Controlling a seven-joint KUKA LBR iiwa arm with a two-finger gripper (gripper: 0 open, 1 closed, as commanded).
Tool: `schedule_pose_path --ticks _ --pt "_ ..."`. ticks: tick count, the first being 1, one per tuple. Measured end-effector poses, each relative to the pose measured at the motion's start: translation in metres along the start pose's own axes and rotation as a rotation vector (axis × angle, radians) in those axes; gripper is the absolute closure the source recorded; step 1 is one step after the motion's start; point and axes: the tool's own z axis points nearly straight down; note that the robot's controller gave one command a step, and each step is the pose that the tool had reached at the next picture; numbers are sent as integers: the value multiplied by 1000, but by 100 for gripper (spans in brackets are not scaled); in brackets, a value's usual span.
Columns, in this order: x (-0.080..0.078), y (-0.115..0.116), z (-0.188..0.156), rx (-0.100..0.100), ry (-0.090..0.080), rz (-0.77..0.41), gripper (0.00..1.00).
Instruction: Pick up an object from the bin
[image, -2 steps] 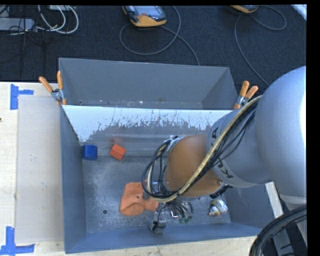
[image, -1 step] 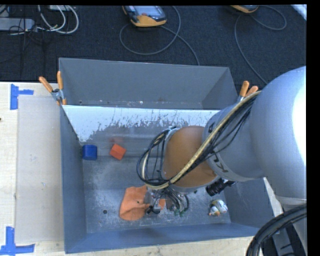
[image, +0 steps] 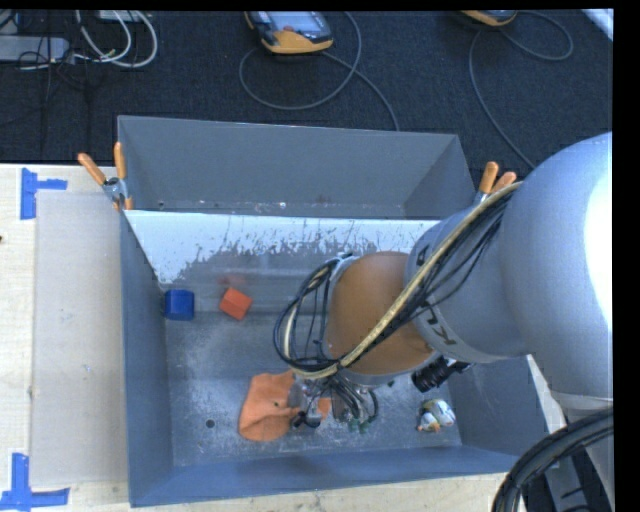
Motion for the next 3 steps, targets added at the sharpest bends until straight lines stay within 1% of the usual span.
schedule_pose_path --ticks 1,2,3 --pt "1 0 -2 0 1 0 100" --pt "2 -1 -10 1 6 1 100" --pt "2 -1 -26 1 7 1 100"
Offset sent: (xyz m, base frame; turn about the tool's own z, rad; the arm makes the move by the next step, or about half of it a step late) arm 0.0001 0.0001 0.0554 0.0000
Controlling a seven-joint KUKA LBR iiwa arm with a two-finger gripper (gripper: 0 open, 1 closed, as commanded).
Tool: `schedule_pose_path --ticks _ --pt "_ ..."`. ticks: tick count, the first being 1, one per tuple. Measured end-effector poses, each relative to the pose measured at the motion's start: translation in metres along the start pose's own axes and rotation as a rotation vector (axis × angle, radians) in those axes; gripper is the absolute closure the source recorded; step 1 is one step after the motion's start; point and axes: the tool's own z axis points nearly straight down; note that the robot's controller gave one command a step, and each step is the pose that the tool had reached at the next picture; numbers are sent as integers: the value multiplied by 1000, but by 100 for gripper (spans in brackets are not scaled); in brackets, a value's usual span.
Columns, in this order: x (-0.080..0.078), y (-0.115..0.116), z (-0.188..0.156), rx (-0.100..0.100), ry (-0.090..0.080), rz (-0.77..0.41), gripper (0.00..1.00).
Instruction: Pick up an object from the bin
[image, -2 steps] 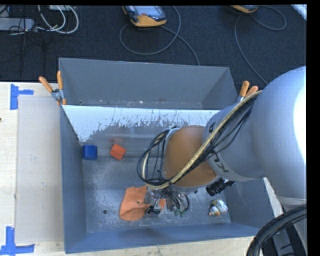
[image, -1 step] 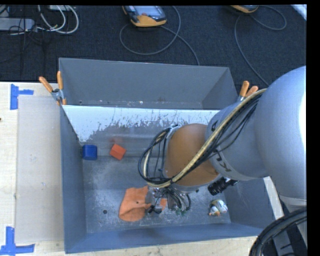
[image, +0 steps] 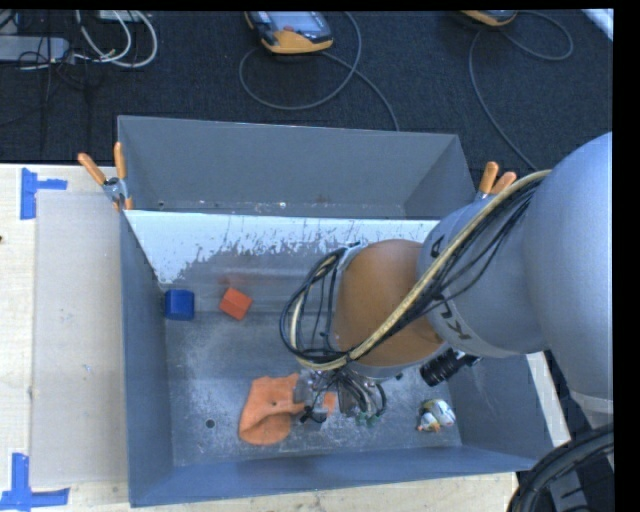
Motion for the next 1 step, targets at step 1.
schedule_pose_path --ticks 1 --pt "-1 0 -13 -1 -3 0 100"
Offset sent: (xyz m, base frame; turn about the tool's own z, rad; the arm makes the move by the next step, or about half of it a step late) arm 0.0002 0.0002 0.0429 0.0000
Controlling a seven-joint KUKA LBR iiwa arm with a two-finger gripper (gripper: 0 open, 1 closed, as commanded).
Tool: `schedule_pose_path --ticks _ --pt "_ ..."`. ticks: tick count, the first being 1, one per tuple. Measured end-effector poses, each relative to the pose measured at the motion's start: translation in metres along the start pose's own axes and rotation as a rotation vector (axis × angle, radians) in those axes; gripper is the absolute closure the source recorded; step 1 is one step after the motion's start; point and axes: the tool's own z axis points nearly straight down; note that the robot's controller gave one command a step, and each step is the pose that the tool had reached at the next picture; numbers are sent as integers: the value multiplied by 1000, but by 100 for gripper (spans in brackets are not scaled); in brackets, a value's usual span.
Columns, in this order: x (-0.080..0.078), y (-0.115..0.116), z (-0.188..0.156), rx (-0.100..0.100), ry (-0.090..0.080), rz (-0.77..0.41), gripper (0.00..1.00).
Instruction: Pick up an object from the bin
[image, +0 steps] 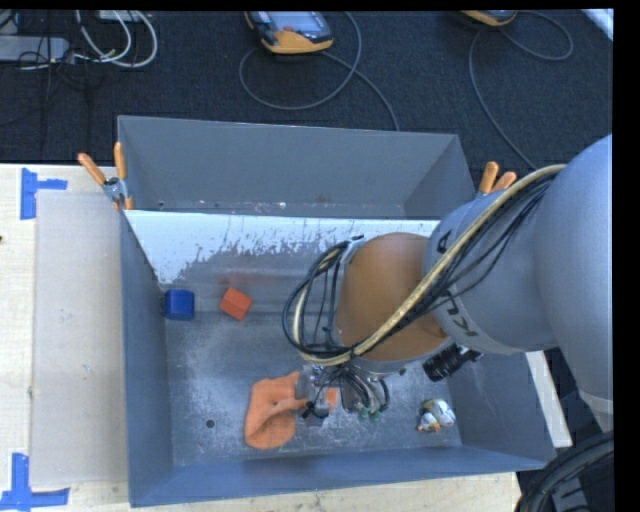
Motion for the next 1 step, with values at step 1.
schedule_pose_path --ticks 1 --pt "0 0 -12 0 1 1 100"
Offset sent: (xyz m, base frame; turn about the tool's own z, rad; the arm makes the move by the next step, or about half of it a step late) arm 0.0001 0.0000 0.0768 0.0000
